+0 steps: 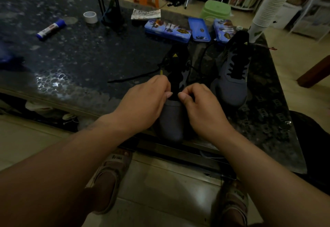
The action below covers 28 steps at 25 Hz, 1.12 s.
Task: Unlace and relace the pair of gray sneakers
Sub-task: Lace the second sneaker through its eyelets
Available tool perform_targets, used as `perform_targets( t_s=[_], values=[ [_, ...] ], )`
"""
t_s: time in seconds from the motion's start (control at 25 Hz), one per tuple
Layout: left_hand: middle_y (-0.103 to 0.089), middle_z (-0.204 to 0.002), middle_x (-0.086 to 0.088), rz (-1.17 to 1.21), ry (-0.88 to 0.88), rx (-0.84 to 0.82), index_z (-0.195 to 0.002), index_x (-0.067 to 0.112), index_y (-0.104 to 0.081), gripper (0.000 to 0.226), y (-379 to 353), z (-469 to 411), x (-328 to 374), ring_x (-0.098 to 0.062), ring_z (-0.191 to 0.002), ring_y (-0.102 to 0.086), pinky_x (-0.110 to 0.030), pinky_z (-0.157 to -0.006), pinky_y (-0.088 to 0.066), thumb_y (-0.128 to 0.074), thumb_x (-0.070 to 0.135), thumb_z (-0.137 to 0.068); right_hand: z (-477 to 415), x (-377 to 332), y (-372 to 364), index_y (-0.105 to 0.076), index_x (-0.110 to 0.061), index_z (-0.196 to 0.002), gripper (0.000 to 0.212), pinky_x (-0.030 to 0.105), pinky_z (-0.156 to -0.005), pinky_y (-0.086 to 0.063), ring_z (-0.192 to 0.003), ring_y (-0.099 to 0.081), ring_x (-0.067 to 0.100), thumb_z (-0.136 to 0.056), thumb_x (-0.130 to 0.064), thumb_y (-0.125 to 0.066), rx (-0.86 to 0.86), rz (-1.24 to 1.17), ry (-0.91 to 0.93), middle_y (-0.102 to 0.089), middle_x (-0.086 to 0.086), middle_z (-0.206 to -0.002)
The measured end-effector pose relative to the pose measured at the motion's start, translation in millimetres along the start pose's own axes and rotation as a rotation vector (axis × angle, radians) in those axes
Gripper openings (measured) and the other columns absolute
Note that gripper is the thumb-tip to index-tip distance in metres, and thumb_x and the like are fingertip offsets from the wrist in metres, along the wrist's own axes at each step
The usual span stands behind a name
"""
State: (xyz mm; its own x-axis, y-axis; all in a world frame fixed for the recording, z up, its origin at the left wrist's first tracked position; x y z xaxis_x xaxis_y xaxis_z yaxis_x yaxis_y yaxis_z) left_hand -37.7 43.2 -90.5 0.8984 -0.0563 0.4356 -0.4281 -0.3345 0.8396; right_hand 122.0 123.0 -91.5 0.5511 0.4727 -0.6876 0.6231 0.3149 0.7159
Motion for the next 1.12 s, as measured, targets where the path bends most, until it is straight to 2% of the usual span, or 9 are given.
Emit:
perform_targets(
  t_s=[0.16, 0.24, 0.32, 0.48, 0.64, 0.72, 0.84, 1.0, 1.12],
  values=[
    [-0.056, -0.092, 0.013, 0.085, 0.042, 0.005, -0.096, 0.029, -0.049, 0.009, 4, 1, -6, -0.015, -0.081, -0.056, -0.036, -0.066, -0.039, -0.052, 0.031, -0.105, 4, 3, 2, -0.058, -0.025, -0.091, 0.019, 0.029, -0.070, -0.042, -0.082, -0.054, 0.004, -0.105, -0.037, -0.054, -0.014, -0.050, -0.018, -0.056, -0.009, -0.091],
    [-0.064, -0.092, 0.012, 0.206, 0.109, -0.023, -0.104, 0.026, -0.059, 0.003, 8, -4, -12, -0.010, -0.085, -0.060, -0.033, -0.070, -0.045, -0.058, 0.027, -0.102, 3, 4, 9, -0.060, -0.028, -0.093, 0.013, 0.029, -0.068, -0.045, -0.080, -0.058, 0.005, -0.103, -0.036, -0.059, -0.013, -0.064, -0.021, -0.062, -0.009, -0.087],
    [-0.065, -0.090, 0.011, 0.151, 0.052, -0.049, -0.107, 0.026, -0.063, 0.010, 10, -11, -12, -0.008, -0.083, -0.059, -0.032, -0.071, -0.047, -0.065, 0.024, -0.098, -3, 4, 16, -0.062, -0.031, -0.100, 0.002, 0.025, -0.069, -0.048, -0.082, -0.060, 0.002, -0.101, -0.031, -0.064, -0.032, -0.032, 0.027, -0.065, -0.013, -0.088],
    [-0.060, -0.087, 0.010, 0.093, -0.008, -0.122, -0.100, 0.030, -0.061, 0.012, 10, -19, -10, -0.006, -0.078, -0.054, -0.032, -0.068, -0.046, -0.068, 0.023, -0.095, -10, 1, 23, -0.063, -0.035, -0.102, 0.008, 0.032, -0.070, -0.052, -0.081, -0.059, 0.004, -0.097, -0.030, -0.068, -0.088, 0.078, 0.158, -0.066, -0.011, -0.090],
    [-0.051, -0.091, 0.008, 0.076, -0.002, -0.153, -0.096, 0.030, -0.054, 0.012, 10, -21, -11, -0.011, -0.082, -0.051, -0.035, -0.069, -0.042, -0.066, 0.025, -0.097, -16, -4, 19, -0.057, -0.032, -0.099, 0.006, 0.037, -0.072, -0.047, -0.086, -0.054, 0.010, -0.099, -0.032, -0.063, -0.086, 0.269, 0.242, -0.055, -0.012, -0.094],
    [-0.049, -0.090, 0.008, 0.060, -0.005, -0.142, -0.096, 0.027, -0.052, 0.011, 8, -21, -11, -0.012, -0.081, -0.049, -0.035, -0.068, -0.037, -0.063, 0.025, -0.098, -19, -6, 15, -0.053, -0.029, -0.100, 0.005, 0.036, -0.073, -0.044, -0.088, -0.053, 0.012, -0.102, -0.031, -0.057, -0.118, 0.311, 0.229, -0.052, -0.010, -0.099],
    [-0.050, -0.092, 0.009, 0.064, 0.018, -0.144, -0.097, 0.026, -0.051, 0.009, 7, -19, -14, -0.009, -0.079, -0.047, -0.032, -0.067, -0.030, -0.059, 0.025, -0.101, -21, 0, 11, -0.053, -0.024, -0.102, 0.008, 0.031, -0.073, -0.037, -0.087, -0.051, 0.009, -0.106, -0.030, -0.051, -0.161, 0.205, 0.144, -0.052, -0.010, -0.098],
    [-0.050, -0.091, 0.010, 0.095, 0.016, -0.152, -0.098, 0.026, -0.052, 0.007, 7, -19, -15, -0.008, -0.078, -0.046, -0.032, -0.067, -0.031, -0.058, 0.024, -0.101, -22, 6, 9, -0.057, -0.018, -0.103, 0.013, 0.018, -0.062, -0.034, -0.076, -0.051, 0.000, -0.107, -0.029, -0.051, -0.168, 0.018, 0.038, -0.056, -0.009, -0.089],
    [-0.049, -0.090, 0.011, 0.119, -0.001, -0.153, -0.097, 0.027, -0.053, 0.009, 9, -20, -15, -0.008, -0.079, -0.046, -0.033, -0.068, -0.036, -0.061, 0.023, -0.099, -20, 2, 17, -0.057, -0.024, -0.103, 0.006, 0.018, -0.063, -0.039, -0.076, -0.053, 0.002, -0.104, -0.030, -0.058, -0.181, 0.017, 0.096, -0.058, -0.009, -0.087]
  ],
)
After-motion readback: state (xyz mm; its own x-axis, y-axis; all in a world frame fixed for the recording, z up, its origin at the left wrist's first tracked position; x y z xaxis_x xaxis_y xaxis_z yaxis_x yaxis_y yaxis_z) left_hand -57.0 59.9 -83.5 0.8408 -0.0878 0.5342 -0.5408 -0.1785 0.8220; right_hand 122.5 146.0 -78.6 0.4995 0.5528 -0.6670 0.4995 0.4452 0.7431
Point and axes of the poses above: each hand's wrist, its own z-axis away from the middle knuckle, its own y-axis out of the back of the hand, x = y × z, the point moved 2 cm from there along -z, towards the middle knuckle
